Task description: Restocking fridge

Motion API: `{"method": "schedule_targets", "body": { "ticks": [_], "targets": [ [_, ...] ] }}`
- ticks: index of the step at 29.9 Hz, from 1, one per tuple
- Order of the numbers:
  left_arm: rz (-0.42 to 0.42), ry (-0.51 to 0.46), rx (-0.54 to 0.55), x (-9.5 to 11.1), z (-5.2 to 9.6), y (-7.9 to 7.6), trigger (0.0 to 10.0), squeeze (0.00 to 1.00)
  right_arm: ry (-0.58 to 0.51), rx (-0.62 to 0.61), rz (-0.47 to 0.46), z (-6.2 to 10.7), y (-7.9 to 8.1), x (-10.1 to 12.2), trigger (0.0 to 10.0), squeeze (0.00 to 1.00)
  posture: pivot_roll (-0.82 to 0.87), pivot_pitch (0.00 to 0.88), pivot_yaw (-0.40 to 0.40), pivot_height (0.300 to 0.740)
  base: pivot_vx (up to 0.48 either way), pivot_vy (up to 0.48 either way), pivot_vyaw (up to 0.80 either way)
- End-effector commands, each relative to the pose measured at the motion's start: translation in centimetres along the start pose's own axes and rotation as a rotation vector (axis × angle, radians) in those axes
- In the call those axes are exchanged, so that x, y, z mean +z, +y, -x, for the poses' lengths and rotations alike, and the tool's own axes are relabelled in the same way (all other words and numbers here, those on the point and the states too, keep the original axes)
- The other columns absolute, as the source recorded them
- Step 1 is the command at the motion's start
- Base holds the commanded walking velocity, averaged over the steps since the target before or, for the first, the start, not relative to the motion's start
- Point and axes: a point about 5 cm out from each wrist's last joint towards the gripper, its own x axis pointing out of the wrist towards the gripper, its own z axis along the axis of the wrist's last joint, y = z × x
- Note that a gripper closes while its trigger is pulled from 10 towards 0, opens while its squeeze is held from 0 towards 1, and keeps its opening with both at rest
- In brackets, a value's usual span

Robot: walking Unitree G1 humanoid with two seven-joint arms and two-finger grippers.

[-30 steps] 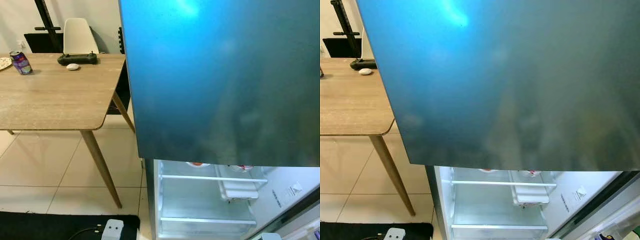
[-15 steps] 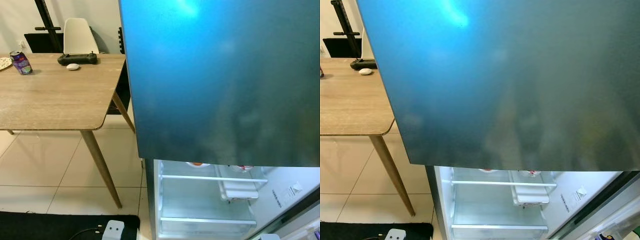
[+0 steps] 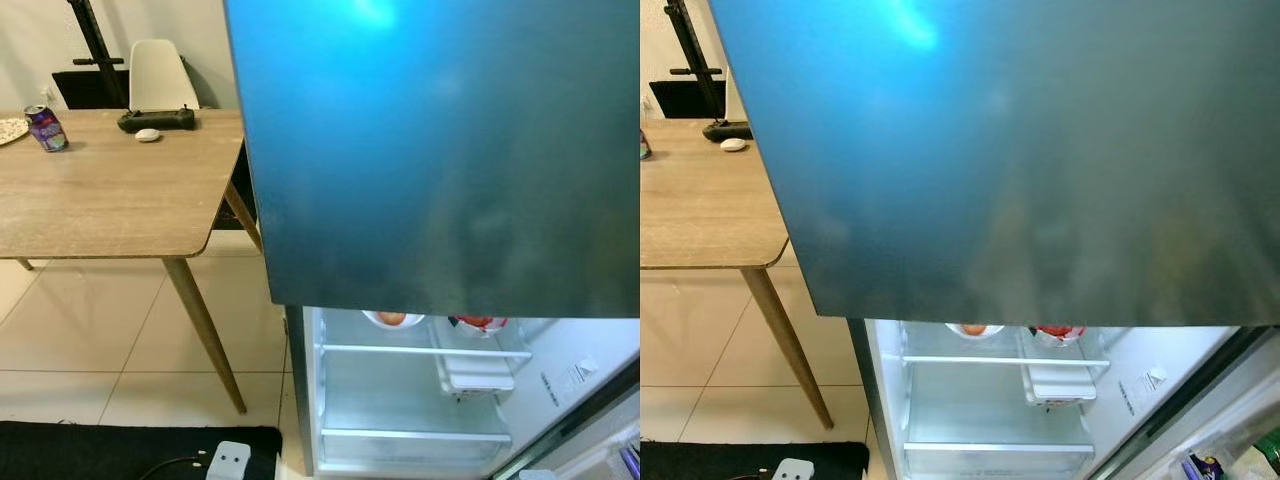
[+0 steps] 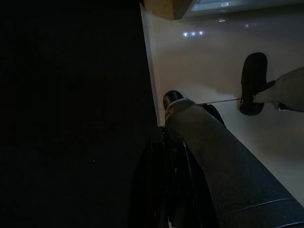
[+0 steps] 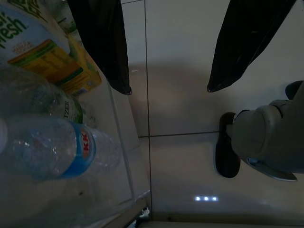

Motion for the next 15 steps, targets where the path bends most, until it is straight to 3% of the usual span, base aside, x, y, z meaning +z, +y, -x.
{"method": "schedule_targets", "body": {
  "ticks": [1, 15],
  "targets": [
    [-0.003, 0.023, -0.013, -0.55, -0.03, -0.55, 10.0, 0.0, 0.011, 0.003, -0.014, 0.04, 0.13, -0.46, 10.0, 0.0, -0.07, 0.0, -0.012, 0.74, -0.24, 0.0, 0.0],
    [-0.002, 0.025, -0.016, -0.68, -0.02, -0.62, 10.0, 0.0, 0.021, 0.001, -0.028, 0.12, -0.39, -0.86, 10.0, 0.0, -0.07, 0.0, -0.009, 0.74, -0.244, 0.0, 0.0]
  ]
}}
